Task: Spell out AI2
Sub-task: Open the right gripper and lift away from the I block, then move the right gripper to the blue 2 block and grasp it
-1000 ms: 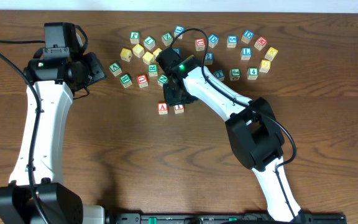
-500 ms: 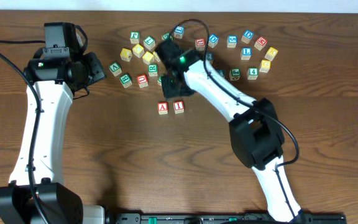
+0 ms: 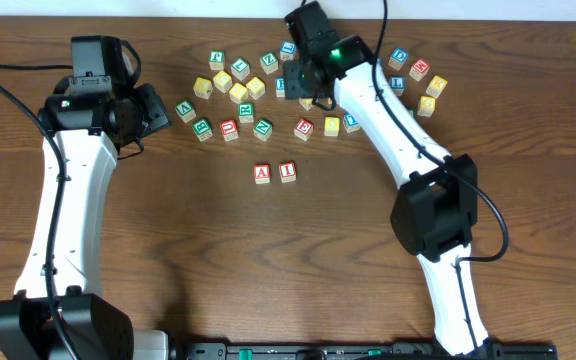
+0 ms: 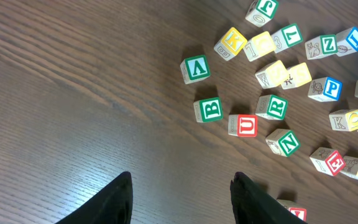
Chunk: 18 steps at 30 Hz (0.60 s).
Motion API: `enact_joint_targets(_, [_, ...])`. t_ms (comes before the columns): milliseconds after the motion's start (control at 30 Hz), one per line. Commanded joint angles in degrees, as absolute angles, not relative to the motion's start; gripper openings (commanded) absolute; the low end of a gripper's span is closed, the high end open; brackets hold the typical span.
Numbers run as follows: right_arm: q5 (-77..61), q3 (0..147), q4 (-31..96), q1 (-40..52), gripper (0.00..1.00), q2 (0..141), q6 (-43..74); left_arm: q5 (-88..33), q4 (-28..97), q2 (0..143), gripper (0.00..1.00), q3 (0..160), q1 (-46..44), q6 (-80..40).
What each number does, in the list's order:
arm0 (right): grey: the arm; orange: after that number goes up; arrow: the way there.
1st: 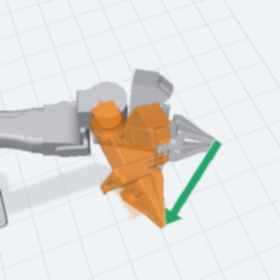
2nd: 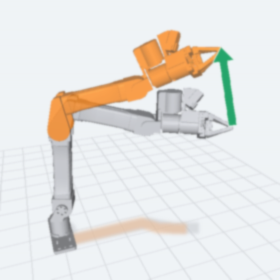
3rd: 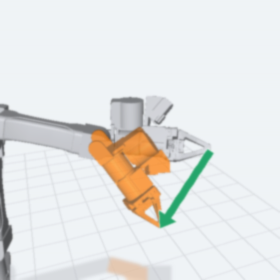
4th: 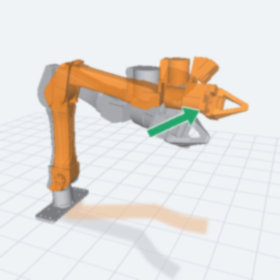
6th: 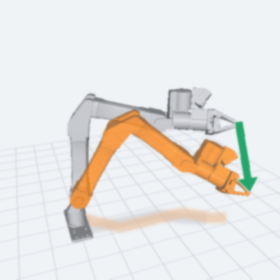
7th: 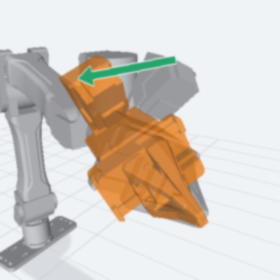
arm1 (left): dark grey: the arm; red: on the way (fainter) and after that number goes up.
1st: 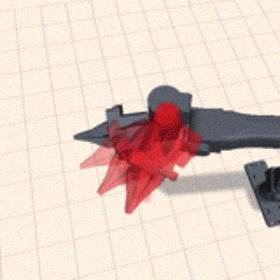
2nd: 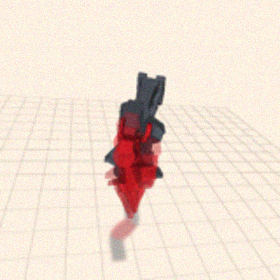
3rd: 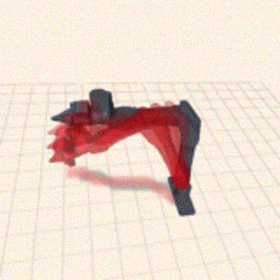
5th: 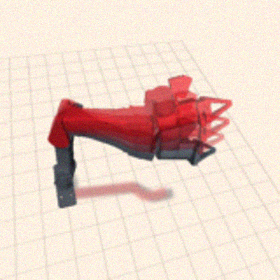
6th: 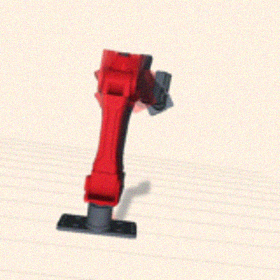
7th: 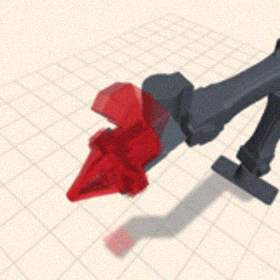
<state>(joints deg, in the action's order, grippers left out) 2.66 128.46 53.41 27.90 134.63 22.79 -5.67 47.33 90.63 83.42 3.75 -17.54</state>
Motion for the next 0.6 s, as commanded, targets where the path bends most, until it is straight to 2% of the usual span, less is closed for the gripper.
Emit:
enact_joint_targets(0, [3.9,128.0,52.7,27.9,0.55,135.9,22.2,-5.3,47.3,90.2,0.5,84.6,3.9,-16.6])
enact_joint_targets(567, [7.0,127.7,52.9,25.3,0.55,136.1,22.6,-5.3,47.3,90.2,0.5,84.6,3.9,-16.6])
